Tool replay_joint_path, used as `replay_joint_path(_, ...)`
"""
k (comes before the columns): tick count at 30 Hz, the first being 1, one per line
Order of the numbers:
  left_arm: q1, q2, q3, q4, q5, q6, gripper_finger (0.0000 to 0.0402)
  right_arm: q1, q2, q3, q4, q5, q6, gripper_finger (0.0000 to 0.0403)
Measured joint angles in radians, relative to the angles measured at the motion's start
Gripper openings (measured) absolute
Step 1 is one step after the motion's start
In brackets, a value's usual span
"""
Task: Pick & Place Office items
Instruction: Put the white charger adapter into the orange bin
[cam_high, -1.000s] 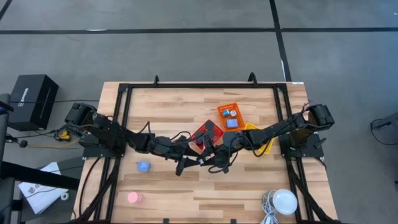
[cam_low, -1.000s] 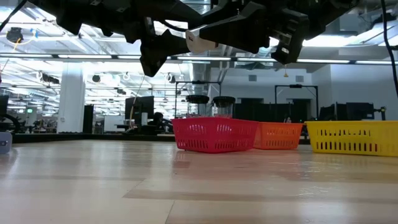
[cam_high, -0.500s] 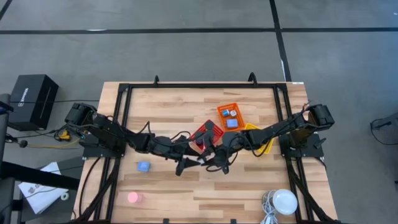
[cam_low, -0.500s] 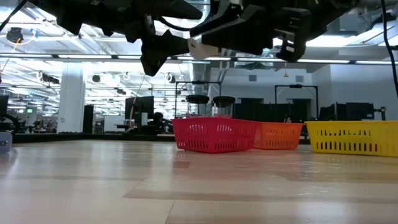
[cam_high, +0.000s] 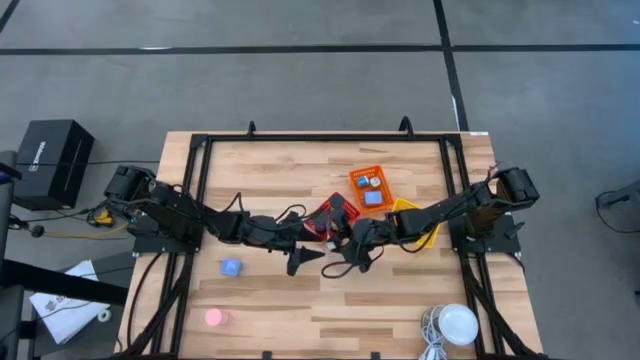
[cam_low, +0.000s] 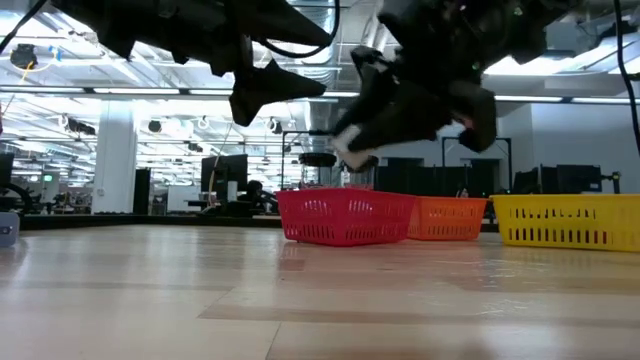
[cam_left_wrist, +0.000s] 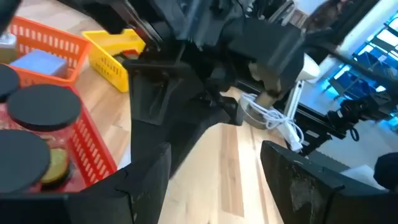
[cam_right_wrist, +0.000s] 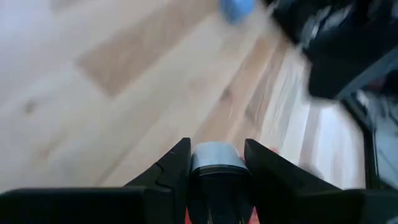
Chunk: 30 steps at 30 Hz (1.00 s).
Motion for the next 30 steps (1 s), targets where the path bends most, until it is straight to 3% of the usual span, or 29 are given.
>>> replay_joint_path(9, 0.012, 0.0, 0.0, -0.001, -0.001, 0.026, 0.0242, 0.013, -0.124, 0.0, -0.268, 0.252, 0.046, 0.014)
replay_joint_path(13, 0.012, 0.0, 0.0, -0.001, -0.001, 0.034, 0.0242, -0.026, -0.211, 0.0, -0.426, 0.352, 0.143, 0.0121)
replay_joint_path(19, 0.012, 0.0, 0.0, 0.0, -0.001, 0.036, 0.0242, -0.16, -0.25, -0.013, -0.551, 0.354, 0.36, 0.0123)
replay_joint_path(25, 0.011, 0.0, 0.0, 0.0, -0.001, 0.034, 0.0241, -0.279, -0.17, -0.034, -0.555, 0.308, 0.385, 0.0165)
replay_joint_path(30, 0.01, 0.0, 0.0, -0.001, -0.001, 0.034, 0.0237, -0.33, -0.089, -0.034, -0.557, 0.303, 0.385, 0.0142)
